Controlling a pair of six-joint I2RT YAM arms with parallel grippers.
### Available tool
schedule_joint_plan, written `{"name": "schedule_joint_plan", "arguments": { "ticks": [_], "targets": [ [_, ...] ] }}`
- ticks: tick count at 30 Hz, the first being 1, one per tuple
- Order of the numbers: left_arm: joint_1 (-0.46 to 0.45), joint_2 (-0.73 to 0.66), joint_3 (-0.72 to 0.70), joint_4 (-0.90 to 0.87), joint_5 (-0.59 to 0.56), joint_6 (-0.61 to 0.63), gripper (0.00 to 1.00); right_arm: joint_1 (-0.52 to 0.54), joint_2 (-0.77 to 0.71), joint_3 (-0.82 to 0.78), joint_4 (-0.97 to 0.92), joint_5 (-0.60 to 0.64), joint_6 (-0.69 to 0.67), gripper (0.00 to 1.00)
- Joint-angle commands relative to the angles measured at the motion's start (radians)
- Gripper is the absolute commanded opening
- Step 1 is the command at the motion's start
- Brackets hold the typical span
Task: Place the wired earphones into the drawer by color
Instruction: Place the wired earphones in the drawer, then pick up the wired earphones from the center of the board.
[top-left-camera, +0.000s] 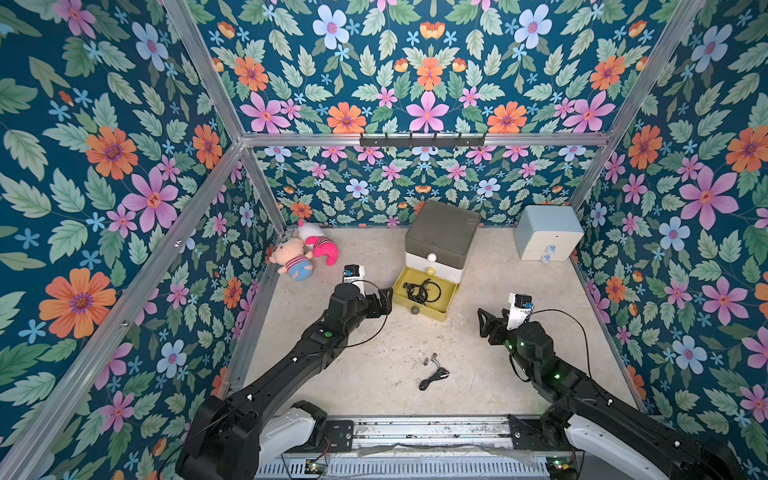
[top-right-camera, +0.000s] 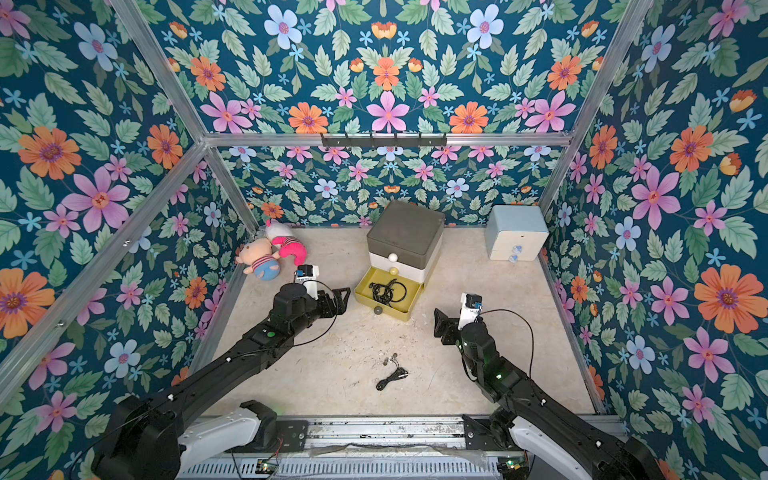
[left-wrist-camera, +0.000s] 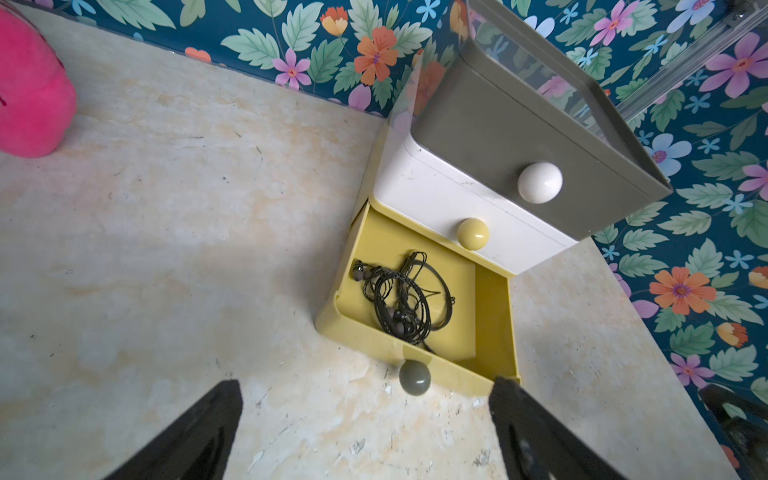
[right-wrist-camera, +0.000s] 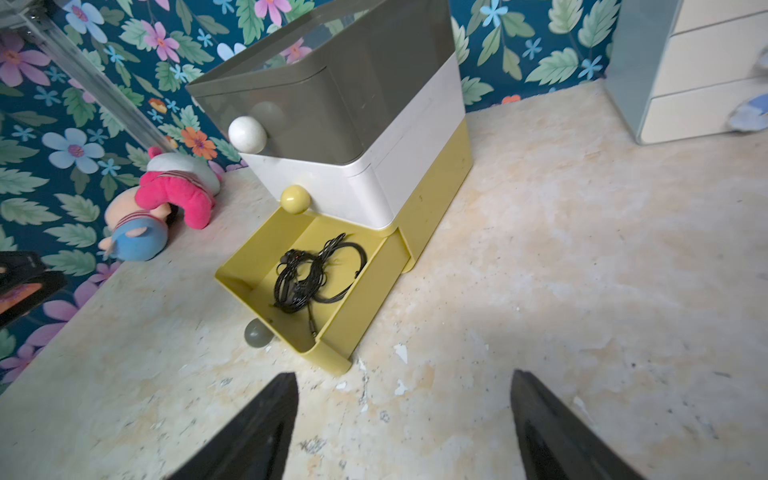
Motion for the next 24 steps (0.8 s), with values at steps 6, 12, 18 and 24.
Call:
{"name": "schedule_joint_plan", "arguments": {
  "ticks": [6, 12, 18, 24],
  "targets": [
    [0.021, -0.093, -0.158, 0.093, 0.156, 0.119, 0.99, 0.005, 0.055, 0.063, -0.134, -0.305, 0.084, 0.82],
    [0.022, -0.150, -0.244, 0.147, 0.136, 0.188, 0.99, 0.082, 0.144, 0.121, -0.199, -0.336, 0.106, 0.80],
    [0.022, -0.230, -0.273, 0.117, 0.054, 0.200, 0.99, 0.213, 0.266, 0.201, -0.298, -0.286, 0.141, 0.79],
    [0.022, -0.261, -0.288, 0.111, 0.020, 0.198, 0.99, 0.287, 0.349, 0.251, -0.365, -0.301, 0.235, 0.76]
  ]
}}
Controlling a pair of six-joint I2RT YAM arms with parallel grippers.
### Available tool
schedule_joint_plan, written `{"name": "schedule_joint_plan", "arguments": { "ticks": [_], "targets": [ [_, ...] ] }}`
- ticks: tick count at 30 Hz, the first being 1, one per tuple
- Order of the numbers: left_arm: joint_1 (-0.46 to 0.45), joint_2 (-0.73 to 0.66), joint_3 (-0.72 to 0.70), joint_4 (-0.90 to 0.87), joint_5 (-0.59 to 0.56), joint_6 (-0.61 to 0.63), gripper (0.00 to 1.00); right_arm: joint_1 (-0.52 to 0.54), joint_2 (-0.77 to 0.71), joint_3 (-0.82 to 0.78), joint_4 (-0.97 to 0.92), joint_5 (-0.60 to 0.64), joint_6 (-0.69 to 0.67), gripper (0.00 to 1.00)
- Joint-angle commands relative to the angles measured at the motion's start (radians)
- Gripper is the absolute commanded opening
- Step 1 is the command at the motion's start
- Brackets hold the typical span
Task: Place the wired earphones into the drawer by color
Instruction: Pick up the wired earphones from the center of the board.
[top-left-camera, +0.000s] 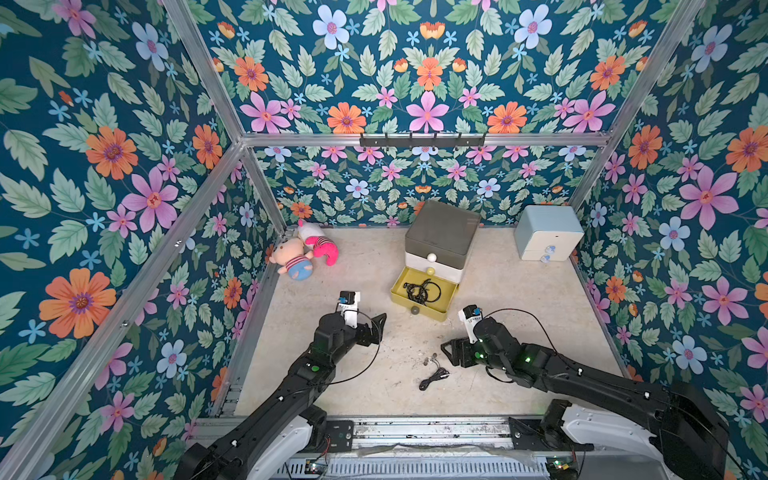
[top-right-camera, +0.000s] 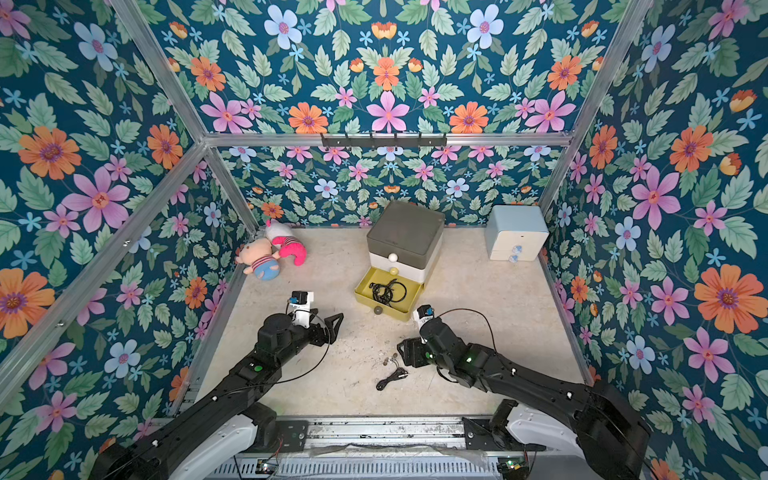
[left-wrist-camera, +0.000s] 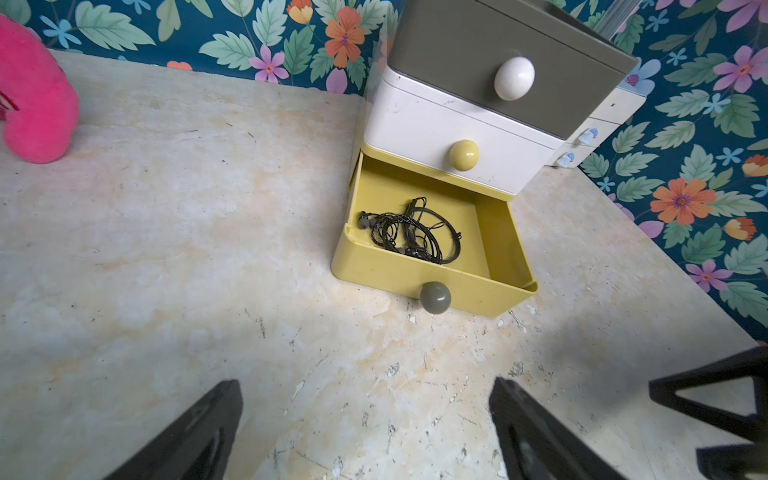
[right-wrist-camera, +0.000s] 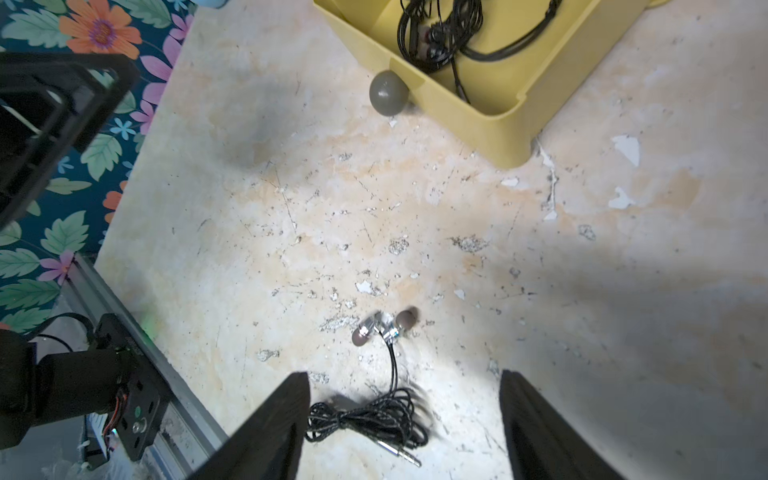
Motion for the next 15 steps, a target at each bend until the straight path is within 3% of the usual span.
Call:
{"name": "schedule_joint_plan", "arguments": {
  "ticks": [1, 6, 15],
  "targets": [
    [0.002, -0.001, -0.001, 0.013, -0.030, 0.016, 0.99, 0.046, 0.025, 0.024, -0.057, 0.000, 0.053, 0.76],
    [0.001, 0.007, 0.004, 0.010, -0.024, 0.017, 0.99, 0.156, 0.058, 0.059, -0.110, 0.092, -0.028, 0.76],
    [0.001, 0.006, 0.001, 0.013, -0.027, 0.015, 0.99, 0.172, 0.149, 0.117, -0.176, 0.074, -0.170, 0.77]
  ]
}}
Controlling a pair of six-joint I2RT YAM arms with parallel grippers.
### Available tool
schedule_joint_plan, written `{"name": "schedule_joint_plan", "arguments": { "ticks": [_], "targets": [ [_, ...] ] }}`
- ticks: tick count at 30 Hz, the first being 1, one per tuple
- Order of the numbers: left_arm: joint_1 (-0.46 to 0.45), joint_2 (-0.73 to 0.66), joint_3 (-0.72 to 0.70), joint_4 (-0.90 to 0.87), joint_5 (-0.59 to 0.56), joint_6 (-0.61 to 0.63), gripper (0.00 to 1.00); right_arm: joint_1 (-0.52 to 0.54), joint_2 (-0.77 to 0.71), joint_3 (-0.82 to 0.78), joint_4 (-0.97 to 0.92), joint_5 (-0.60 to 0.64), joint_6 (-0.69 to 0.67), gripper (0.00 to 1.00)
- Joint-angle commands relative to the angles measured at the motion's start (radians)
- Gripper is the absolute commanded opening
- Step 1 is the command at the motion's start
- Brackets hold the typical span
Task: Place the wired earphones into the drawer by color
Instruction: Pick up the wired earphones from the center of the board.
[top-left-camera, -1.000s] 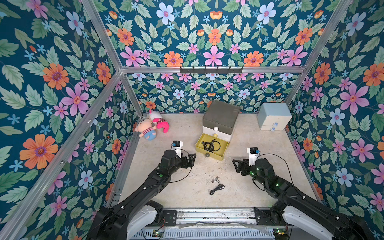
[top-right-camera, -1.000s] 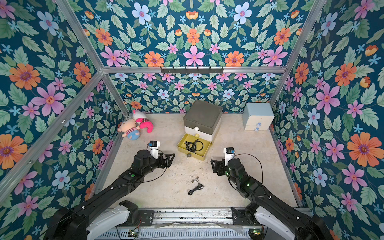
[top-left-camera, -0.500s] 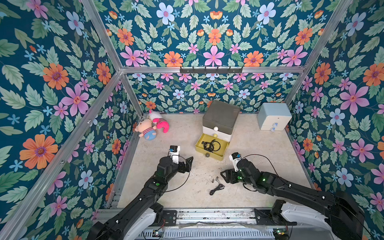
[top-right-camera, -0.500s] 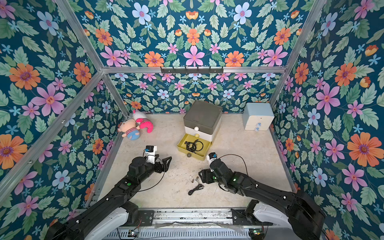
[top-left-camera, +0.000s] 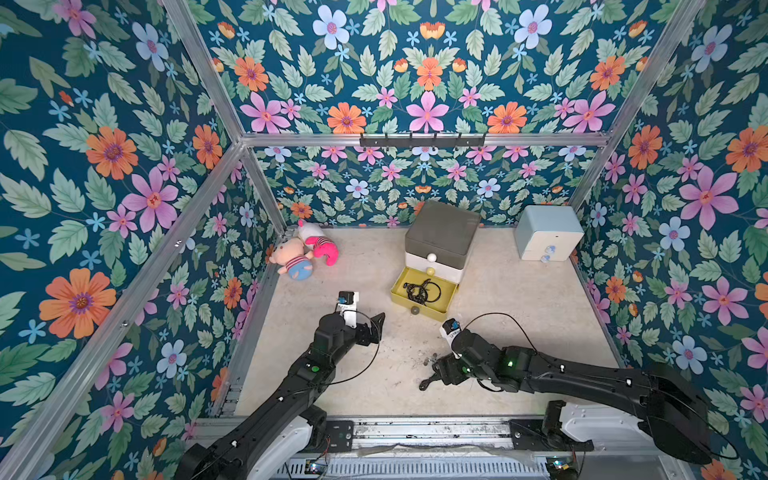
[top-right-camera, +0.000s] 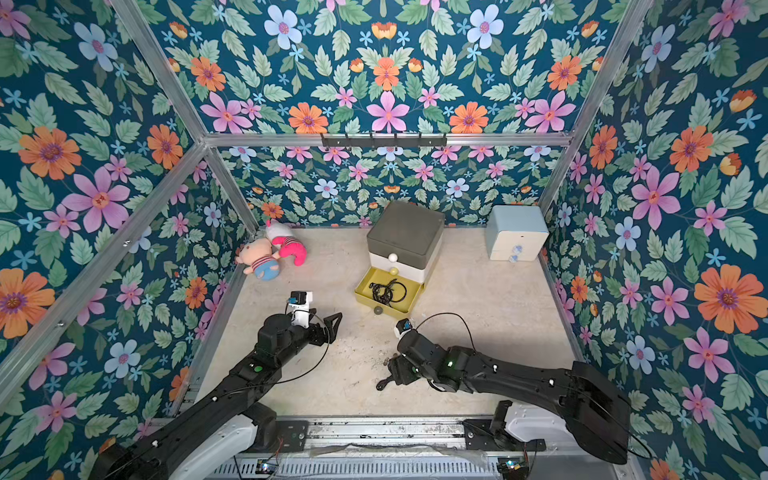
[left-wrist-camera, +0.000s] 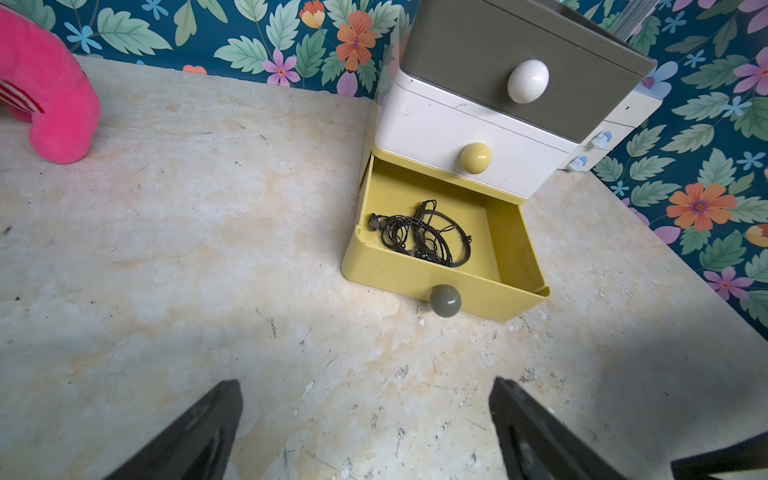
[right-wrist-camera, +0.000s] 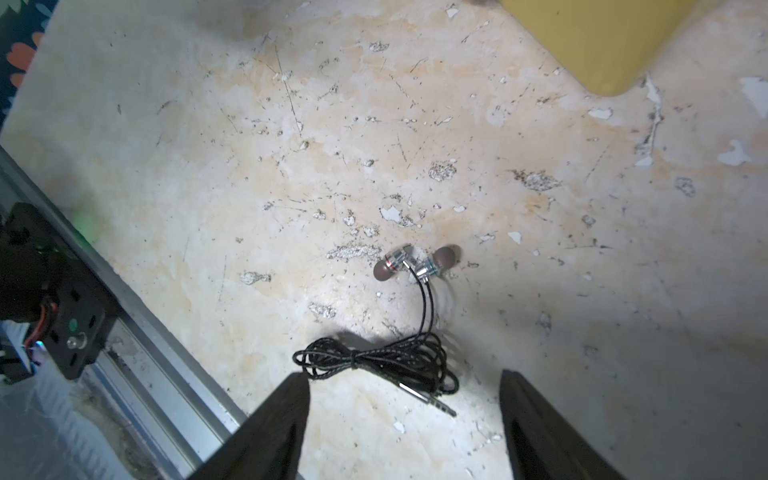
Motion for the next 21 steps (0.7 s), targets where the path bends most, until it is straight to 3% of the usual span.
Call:
{"name": "schedule_joint_plan", "arguments": {
  "ticks": [1, 8, 21],
  "targets": [
    [0.002, 0.006, 0.002, 0.013, -0.005, 0.015, 0.99, 0.005, 0.033, 0.020, -0.038, -0.015, -0.100, 0.77],
    [0.002, 0.012, 0.004, 0.015, -0.005, 0.015, 0.99, 0.040, 0.134, 0.061, -0.043, -0.059, -0.233, 0.78],
    [0.002, 0.016, 0.004, 0.016, -0.003, 0.016, 0.99, 0.063, 0.283, 0.146, -0.107, -0.122, -0.269, 0.76]
  ]
}}
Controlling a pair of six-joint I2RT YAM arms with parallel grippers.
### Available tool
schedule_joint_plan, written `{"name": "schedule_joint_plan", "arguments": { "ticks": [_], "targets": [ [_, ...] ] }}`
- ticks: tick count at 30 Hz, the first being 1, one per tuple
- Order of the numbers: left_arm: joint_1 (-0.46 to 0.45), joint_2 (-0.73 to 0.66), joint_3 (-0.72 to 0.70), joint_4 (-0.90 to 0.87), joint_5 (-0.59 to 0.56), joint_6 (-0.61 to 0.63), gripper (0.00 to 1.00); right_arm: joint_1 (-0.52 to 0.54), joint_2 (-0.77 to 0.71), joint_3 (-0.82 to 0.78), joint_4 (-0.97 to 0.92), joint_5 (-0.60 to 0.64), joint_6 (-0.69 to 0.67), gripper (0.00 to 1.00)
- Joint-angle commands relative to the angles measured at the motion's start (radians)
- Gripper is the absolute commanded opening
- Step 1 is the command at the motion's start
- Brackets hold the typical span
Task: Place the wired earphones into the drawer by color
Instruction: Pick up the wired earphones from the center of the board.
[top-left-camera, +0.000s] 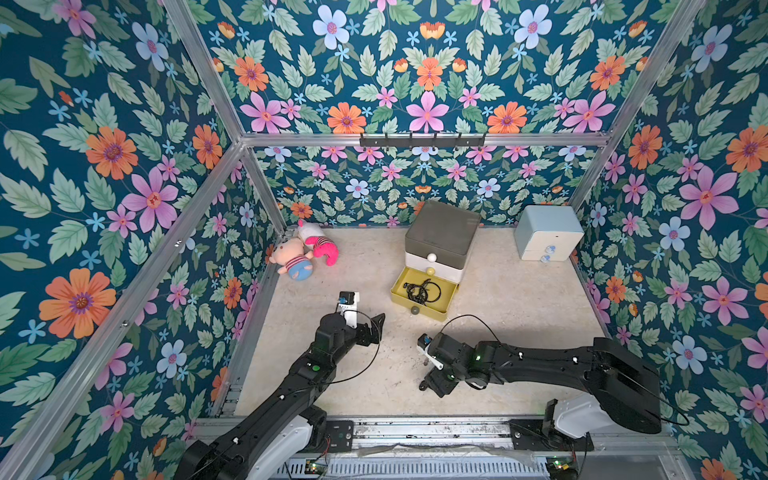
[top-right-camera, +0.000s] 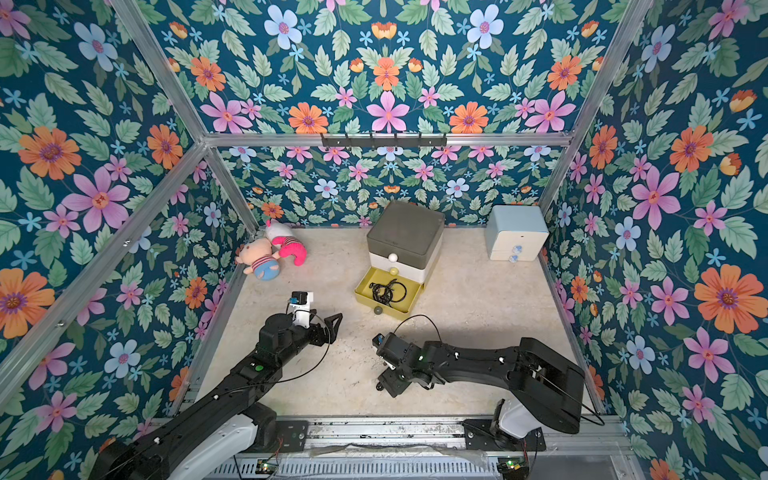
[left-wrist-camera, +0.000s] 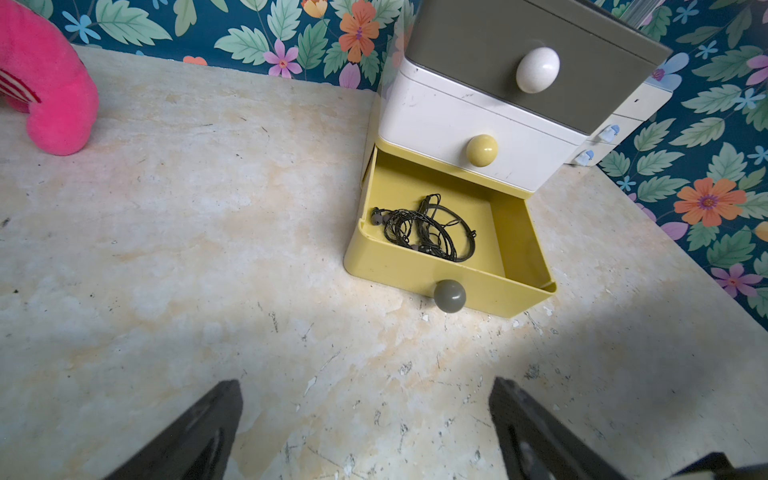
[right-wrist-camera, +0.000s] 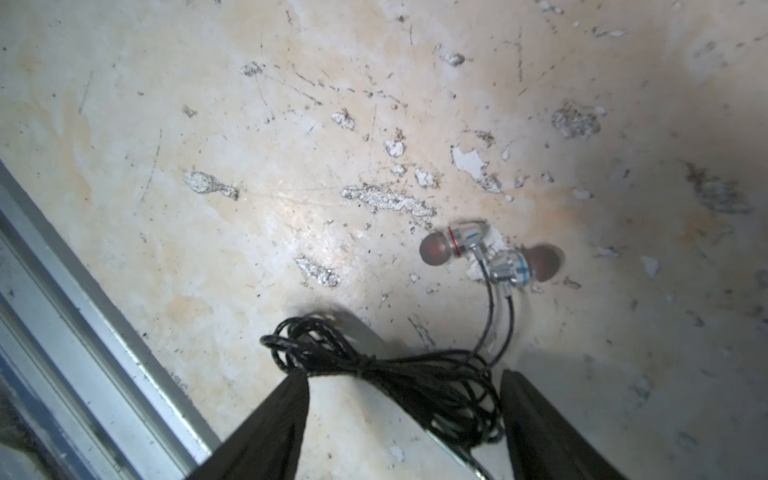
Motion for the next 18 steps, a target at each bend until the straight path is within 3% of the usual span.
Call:
{"name": "schedule_joint_plan", "arguments": {
  "ticks": [1, 6, 18],
  "targets": [
    [0.002, 0.000, 0.003, 0.016, -0.001, 0.016, 0.99, 0.018, 0.013, 0.015, -0.040, -0.041, -0.011, 0.76],
    [0.002, -0.001, 0.006, 0.011, -0.004, 0.018, 0.99, 0.060, 0.040, 0.053, -0.106, -0.034, 0.019, 0.73],
    [0.002, -0.002, 0.003, 0.013, -0.002, 0.015, 0.99, 0.129, 0.085, 0.087, -0.134, 0.046, 0.091, 0.50]
  ]
}}
